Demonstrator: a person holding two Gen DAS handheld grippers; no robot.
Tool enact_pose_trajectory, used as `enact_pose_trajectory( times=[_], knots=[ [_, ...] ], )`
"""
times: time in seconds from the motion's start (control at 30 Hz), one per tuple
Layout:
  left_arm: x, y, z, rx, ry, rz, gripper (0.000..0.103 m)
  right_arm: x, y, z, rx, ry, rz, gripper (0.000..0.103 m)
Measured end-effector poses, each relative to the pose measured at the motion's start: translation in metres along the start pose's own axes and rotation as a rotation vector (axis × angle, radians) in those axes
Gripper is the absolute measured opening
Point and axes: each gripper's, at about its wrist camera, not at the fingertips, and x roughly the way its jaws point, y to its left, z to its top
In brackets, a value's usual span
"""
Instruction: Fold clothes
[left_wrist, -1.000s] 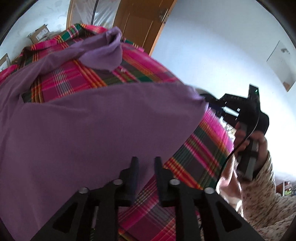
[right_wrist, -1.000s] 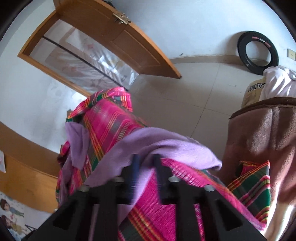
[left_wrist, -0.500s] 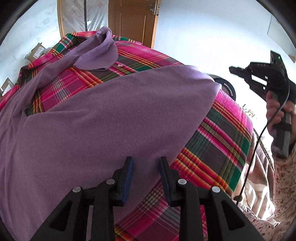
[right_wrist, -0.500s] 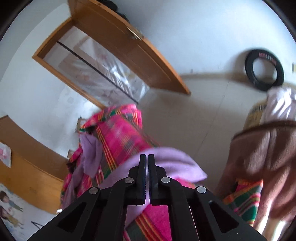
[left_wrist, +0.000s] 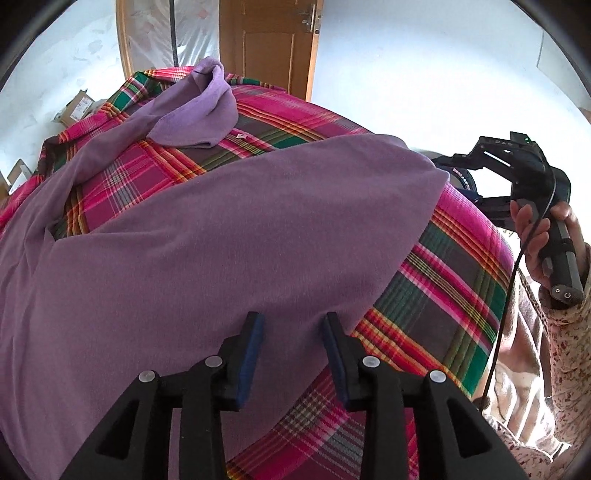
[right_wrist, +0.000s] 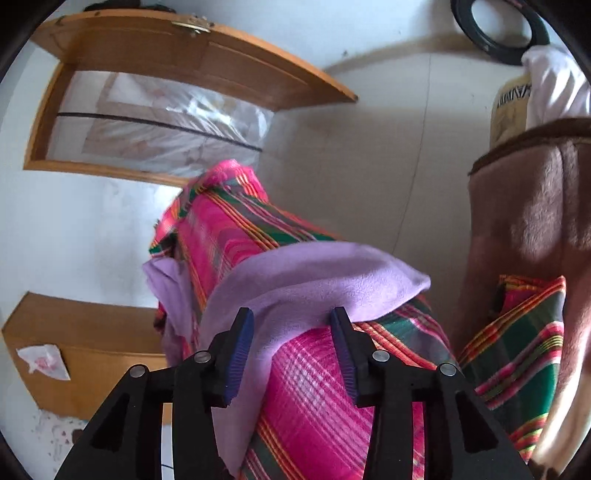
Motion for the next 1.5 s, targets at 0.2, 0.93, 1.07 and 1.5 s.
enact_pose_trajectory(
  times=[0.2, 0.93, 1.07, 1.5],
  knots=[
    [0.002, 0.005, 0.006, -0.027, 0.002, -0.015, 0.008, -0.013, 0.023, 0.001, -0.113, -0.073, -0.031, 0.014],
    [-0.031, 0.014, 0.003, -0.046, -0.036, -0.257, 0.001, -0.061, 0.022, -0.011, -0.293, -0.180, -0.252, 0.012],
    [-0.031, 0.010, 0.003, -0.035, -0.027, -0.299, 0.000, -0.051, 0.019, -0.025, -0.306, -0.132, -0.176, 0.016],
    [-0.018, 0.029, 0.008, -0.133, 0.009, -0.289, 0.001, -0.013, 0.062, -0.065, -0.696, -0.188, -0.408, 0.004]
  ],
)
